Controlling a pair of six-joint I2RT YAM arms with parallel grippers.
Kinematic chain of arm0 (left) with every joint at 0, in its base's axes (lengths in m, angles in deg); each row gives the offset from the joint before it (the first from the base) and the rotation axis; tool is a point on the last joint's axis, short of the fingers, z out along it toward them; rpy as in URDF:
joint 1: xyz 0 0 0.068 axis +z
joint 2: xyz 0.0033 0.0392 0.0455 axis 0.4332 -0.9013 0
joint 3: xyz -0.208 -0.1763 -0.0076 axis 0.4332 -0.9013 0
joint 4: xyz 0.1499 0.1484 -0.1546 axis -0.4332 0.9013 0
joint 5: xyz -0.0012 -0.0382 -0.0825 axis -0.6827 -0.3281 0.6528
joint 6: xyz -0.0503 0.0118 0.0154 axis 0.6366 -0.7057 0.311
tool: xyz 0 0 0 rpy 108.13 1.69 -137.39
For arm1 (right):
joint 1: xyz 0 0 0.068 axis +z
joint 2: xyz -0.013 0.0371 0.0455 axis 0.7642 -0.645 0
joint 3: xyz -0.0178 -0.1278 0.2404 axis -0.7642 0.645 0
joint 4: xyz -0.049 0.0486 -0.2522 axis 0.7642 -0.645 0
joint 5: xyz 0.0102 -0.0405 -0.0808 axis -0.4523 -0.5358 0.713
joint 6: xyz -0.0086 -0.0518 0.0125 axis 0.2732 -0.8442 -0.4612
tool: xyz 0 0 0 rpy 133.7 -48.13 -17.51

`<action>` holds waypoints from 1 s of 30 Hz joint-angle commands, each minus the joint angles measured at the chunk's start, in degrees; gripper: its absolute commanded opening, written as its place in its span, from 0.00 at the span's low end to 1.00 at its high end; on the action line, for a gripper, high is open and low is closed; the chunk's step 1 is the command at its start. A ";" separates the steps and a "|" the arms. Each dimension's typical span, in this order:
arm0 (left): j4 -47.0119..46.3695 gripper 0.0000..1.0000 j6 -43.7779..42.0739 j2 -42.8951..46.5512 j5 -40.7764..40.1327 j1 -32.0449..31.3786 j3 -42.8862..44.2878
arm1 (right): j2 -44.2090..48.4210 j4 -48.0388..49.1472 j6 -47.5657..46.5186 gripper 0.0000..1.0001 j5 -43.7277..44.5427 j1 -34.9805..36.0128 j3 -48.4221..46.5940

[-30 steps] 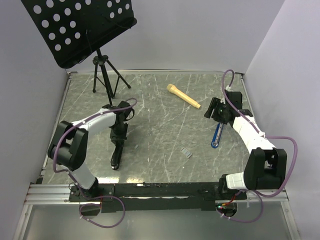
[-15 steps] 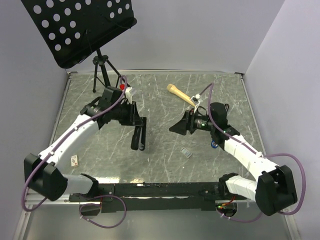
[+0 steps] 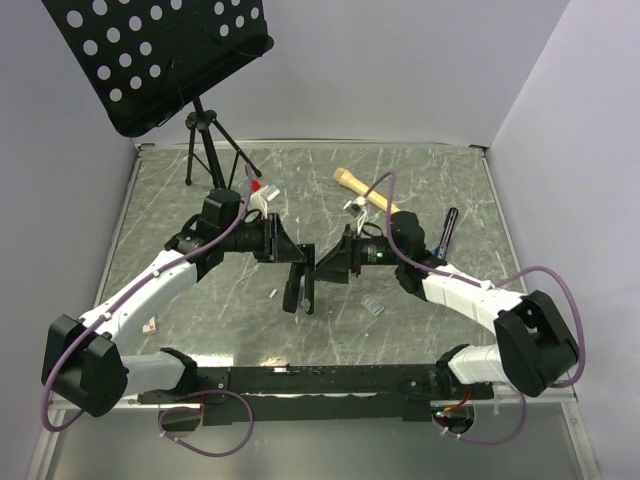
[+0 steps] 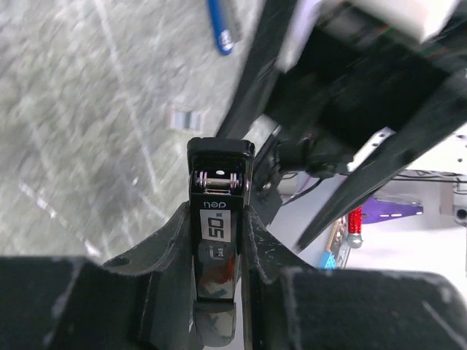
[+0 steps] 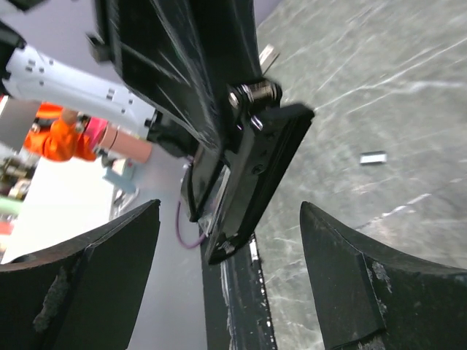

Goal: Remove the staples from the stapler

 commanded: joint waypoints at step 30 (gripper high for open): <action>-8.58 0.73 -0.80 3.70 10.60 -0.09 -2.99 | 4.47 11.01 5.25 0.03 4.26 0.19 1.80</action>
